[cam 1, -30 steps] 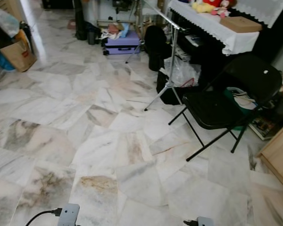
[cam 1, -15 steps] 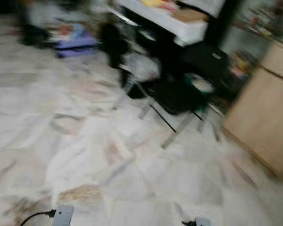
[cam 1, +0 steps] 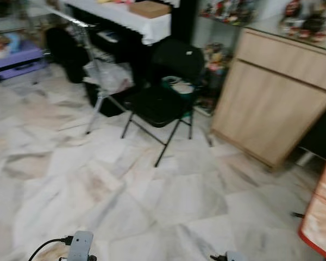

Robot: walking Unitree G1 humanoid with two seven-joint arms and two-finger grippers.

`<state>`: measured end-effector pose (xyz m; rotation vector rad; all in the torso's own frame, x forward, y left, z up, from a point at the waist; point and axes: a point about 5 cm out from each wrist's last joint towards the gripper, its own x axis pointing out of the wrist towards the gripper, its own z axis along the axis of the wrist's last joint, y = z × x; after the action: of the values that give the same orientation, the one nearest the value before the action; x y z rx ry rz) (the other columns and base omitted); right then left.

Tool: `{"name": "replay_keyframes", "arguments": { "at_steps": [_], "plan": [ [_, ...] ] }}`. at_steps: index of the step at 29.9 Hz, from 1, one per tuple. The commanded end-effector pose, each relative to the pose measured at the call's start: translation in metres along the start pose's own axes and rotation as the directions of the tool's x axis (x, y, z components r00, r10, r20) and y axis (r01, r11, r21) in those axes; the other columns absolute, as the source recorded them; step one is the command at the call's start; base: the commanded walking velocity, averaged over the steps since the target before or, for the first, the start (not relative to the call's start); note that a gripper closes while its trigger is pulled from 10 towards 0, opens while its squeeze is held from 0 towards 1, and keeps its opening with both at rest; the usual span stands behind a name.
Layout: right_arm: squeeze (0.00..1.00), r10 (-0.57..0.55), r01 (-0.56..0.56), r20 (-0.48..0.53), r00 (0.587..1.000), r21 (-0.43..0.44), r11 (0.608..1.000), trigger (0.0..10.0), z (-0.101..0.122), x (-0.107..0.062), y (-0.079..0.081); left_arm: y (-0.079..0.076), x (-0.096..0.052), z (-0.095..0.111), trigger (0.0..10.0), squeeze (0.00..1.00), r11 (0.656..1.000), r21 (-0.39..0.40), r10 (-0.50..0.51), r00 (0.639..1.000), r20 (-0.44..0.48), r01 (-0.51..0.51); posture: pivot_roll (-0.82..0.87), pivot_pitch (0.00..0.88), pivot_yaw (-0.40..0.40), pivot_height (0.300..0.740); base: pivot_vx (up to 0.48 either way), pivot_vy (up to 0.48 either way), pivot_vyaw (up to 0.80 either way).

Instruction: Setting the table

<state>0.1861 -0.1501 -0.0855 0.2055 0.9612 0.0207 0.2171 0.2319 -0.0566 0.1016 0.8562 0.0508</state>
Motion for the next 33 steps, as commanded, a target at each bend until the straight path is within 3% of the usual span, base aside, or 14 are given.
{"name": "replay_keyframes", "arguments": {
  "at_steps": [1, 9, 18, 22, 27, 33],
  "plan": [
    [0.0, -0.003, 0.003, -0.017, 1.0, 0.008, 1.0, 10.0, -0.004, 0.0, 0.002, 0.0, -0.001, -0.006, 10.0, 0.0, 1.0, -0.013, -0.002, 1.0, -0.016, 0.002, 0.13, 0.087, -0.032, 0.74, 0.0, 0.0, -0.8],
    [0.0, -0.003, 0.004, -0.013, 1.0, 0.012, 1.0, 10.0, -0.004, 0.0, 0.005, -0.001, -0.001, -0.005, 10.0, 0.0, 1.0, -0.007, -0.006, 1.0, -0.014, 0.006, 0.12, 0.091, -0.029, 0.74, 0.0, 0.0, -0.8],
    [0.0, -0.038, 0.038, -0.011, 0.999, 0.026, 0.999, 10.0, -0.007, -0.007, -0.026, -0.001, 0.0, -0.003, 10.0, 0.0, 1.0, -0.004, -0.007, 1.0, -0.007, 0.007, 0.12, 0.095, -0.027, 0.74, 0.0, 0.0, -0.8],
    [0.0, -0.042, 0.043, -0.01, 0.999, 0.03, 0.999, 10.0, -0.007, -0.008, -0.031, -0.001, 0.0, -0.002, 10.0, 0.0, 1.0, -0.004, -0.008, 1.0, -0.005, 0.008, 0.12, 0.095, -0.027, 0.74, 0.0, 0.0, -0.8],
    [0.0, -0.041, 0.042, -0.017, 0.999, 0.03, 0.999, 10.0, -0.01, -0.008, -0.029, -0.001, 0.0, -0.001, 10.0, 0.0, 1.0, -0.004, -0.008, 1.0, -0.004, 0.008, 0.11, 0.095, -0.026, 0.74, 0.0, 0.0, -0.8],
    [0.0, -0.037, 0.037, -0.01, 0.999, 0.047, 0.998, 10.0, -0.01, -0.005, -0.015, -0.001, 0.0, -0.001, 10.0, 0.0, 1.0, 0.0, -0.008, 1.0, -0.004, 0.008, 0.11, 0.092, -0.027, 0.74, 0.0, 0.0, -0.8]
  ]
}}
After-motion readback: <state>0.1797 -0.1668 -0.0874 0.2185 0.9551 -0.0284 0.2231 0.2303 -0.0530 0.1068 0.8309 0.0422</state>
